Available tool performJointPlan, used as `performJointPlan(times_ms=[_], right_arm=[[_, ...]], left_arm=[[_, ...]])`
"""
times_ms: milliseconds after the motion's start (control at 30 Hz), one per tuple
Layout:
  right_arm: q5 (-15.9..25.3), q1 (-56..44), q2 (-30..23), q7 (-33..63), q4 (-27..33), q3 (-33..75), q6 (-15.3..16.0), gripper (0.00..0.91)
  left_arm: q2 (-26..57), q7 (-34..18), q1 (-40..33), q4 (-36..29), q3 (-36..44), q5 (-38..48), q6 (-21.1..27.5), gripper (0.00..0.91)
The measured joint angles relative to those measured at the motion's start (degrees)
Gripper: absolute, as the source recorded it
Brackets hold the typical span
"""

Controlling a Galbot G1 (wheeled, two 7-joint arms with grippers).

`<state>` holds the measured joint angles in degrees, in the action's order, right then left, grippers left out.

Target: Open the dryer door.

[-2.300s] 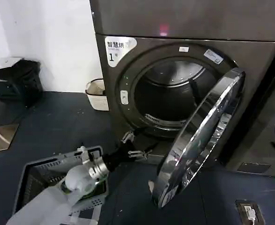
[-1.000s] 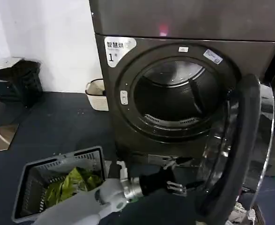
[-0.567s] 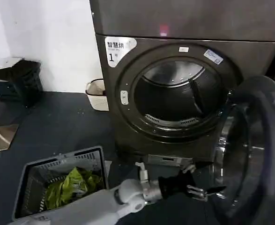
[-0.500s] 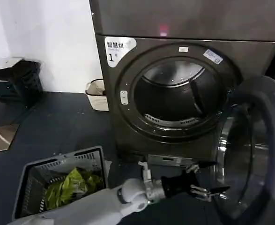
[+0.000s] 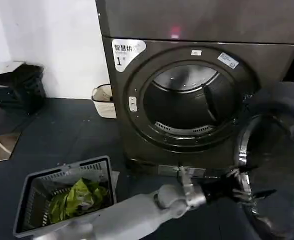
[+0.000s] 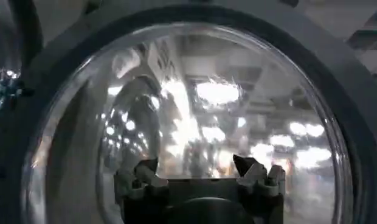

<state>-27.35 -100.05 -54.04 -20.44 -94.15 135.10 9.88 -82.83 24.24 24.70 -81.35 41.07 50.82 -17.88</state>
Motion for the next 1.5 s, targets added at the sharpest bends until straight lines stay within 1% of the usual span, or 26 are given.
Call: performJointPlan(times_ms=[233,533,767,867,1000,1100,1200,1300,1500], right_arm=[[0.4,-1.4,0.0,0.5,0.1,2.8,-0.4,0.907],[0.4,-1.9,-0.6,1.1,-0.7,4.9,-0.5,0.907],[0.3,-2.2,-0.9,1.1,-1.2,5.2,-0.5,0.907],[0.3,-2.2,-1.1,1.1,-1.2,5.2,-0.6,0.907],[0.3,-2.5,-1.5,1.1,-1.0,5.2,-0.8,0.907],[0.3,-2.5,-1.5,1.1,-1.1,5.1,-1.1,0.907],[0.3,-2.5,-1.5,1.1,-1.2,5.0,-1.2,0.907],[0.2,-2.5,-1.6,1.1,-1.2,4.9,-0.9,0.907],[0.2,-2.5,-1.3,1.1,-1.6,4.9,-0.7,0.907]], left_arm=[[-4.5,0.1,-2.7,4.2,0.6,0.0,-0.1,0.907],[-9.4,-0.1,-3.4,9.6,1.2,-0.3,-0.6,0.907],[-9.4,-1.6,-4.0,12.9,0.0,-1.7,-0.4,0.907],[-9.4,-4.1,-4.2,14.1,0.0,-3.5,-0.2,0.907],[-9.4,-5.0,-4.0,14.1,0.0,-4.1,-0.6,0.907],[-9.4,-6.7,-3.5,13.4,0.0,-5.0,-2.4,0.907],[-9.4,-8.4,-3.3,13.4,-0.2,-6.8,-6.2,0.907],[-9.4,-11.2,-2.7,12.6,-1.0,-9.6,-9.4,0.907],[-9.4,-13.4,-1.7,8.9,-1.8,-8.7,-12.3,0.907]])
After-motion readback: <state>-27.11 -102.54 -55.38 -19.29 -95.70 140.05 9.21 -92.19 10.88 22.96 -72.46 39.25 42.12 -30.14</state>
